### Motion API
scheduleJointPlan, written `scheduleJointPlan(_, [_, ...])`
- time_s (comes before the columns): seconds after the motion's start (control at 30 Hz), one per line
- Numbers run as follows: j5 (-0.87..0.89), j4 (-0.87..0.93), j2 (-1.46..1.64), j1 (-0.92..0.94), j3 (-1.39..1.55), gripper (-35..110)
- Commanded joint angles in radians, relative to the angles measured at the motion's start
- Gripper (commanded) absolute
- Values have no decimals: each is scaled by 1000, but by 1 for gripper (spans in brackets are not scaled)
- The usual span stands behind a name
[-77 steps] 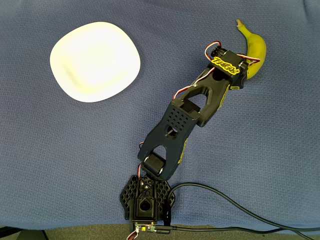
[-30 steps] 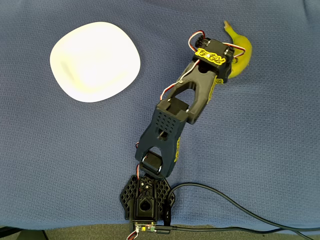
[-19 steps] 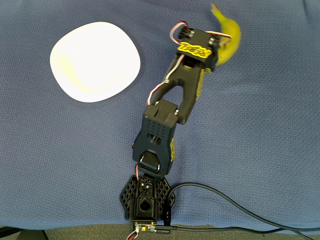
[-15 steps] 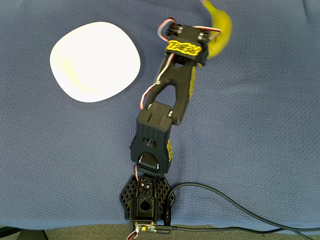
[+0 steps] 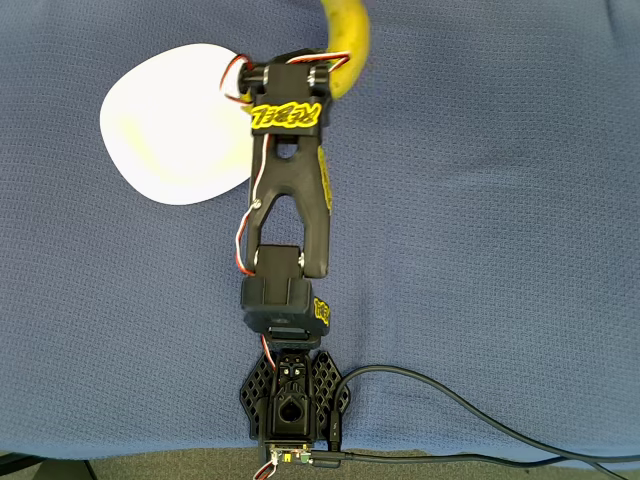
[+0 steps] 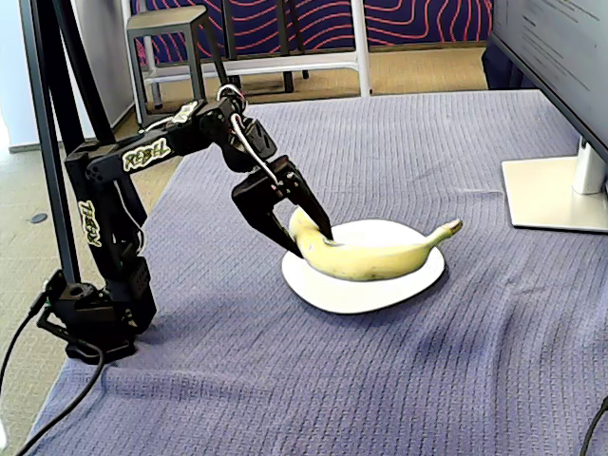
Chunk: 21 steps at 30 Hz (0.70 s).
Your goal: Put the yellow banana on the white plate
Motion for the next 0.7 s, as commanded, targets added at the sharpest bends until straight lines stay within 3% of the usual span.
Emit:
scheduleJointPlan(0.0, [37,-11,137,-61,25,0])
scheduleJointPlan(0.4, [160,-83,238,-287,256,0])
scheduleJointPlan(0.67, [179,-207,216,-330,423,0])
